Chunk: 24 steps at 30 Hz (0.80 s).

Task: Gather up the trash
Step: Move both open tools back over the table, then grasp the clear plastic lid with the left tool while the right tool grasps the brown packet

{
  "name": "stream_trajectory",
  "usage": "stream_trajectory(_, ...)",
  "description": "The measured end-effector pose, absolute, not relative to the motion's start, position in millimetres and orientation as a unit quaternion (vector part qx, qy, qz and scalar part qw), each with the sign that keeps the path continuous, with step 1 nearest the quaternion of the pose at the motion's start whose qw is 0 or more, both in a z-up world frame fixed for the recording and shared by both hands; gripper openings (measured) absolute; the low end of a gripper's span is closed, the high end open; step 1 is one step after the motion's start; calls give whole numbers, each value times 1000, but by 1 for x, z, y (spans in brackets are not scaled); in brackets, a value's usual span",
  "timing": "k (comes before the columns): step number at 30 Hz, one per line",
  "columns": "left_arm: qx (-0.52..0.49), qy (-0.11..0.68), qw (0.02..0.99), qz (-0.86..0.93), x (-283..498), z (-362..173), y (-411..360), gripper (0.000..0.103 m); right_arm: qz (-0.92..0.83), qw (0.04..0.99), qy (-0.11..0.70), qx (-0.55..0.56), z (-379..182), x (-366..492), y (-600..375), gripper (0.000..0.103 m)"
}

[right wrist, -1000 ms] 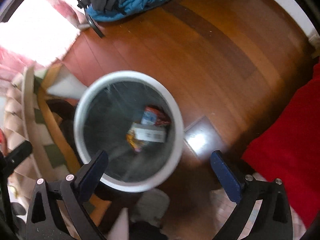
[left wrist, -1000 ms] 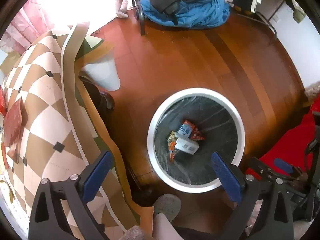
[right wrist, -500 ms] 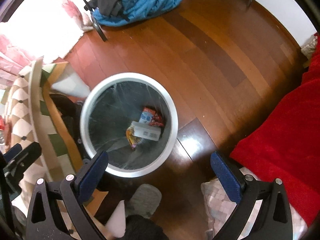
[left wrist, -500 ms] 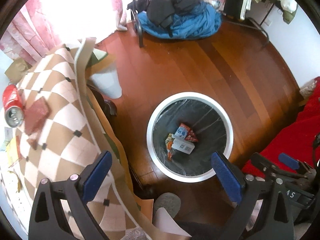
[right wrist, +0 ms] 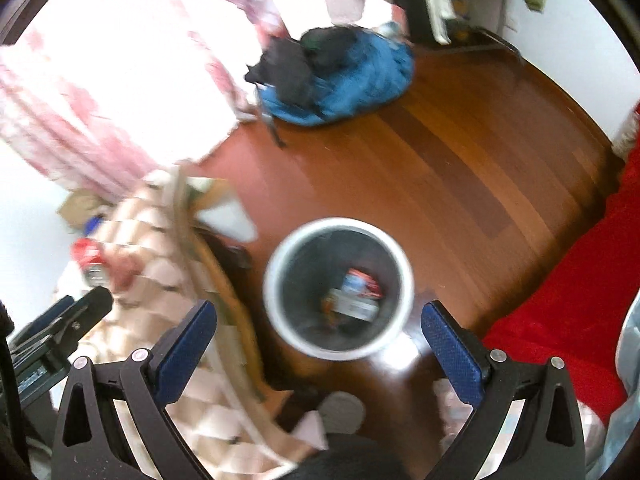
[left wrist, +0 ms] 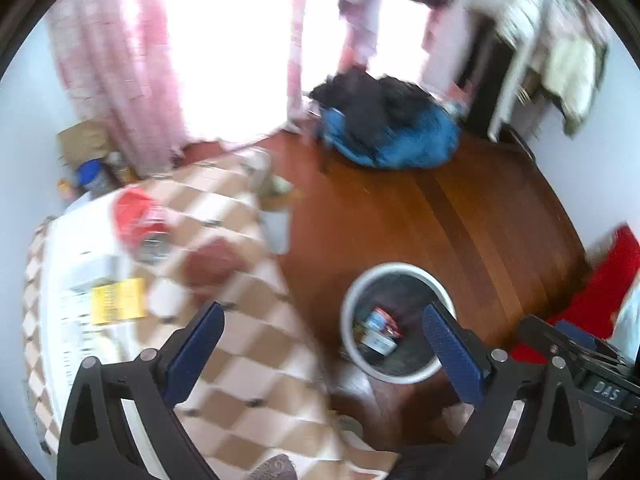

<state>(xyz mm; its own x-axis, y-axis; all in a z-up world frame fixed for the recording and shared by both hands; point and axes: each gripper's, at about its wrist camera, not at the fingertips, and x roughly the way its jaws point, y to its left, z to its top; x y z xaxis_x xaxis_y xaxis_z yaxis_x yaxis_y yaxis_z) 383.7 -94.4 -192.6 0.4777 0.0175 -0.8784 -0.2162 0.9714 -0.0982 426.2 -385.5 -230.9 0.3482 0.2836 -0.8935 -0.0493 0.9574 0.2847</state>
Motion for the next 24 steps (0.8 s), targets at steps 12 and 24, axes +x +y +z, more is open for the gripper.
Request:
stream_trajectory(12, -194, 521, 787, 267, 284, -258, 131, 100, 238, 759, 604, 53, -254, 433, -151, 103)
stream_trajectory(24, -233, 566, 746, 264, 269, -348, 195, 68, 204, 744, 636, -14, -341, 468, -42, 93)
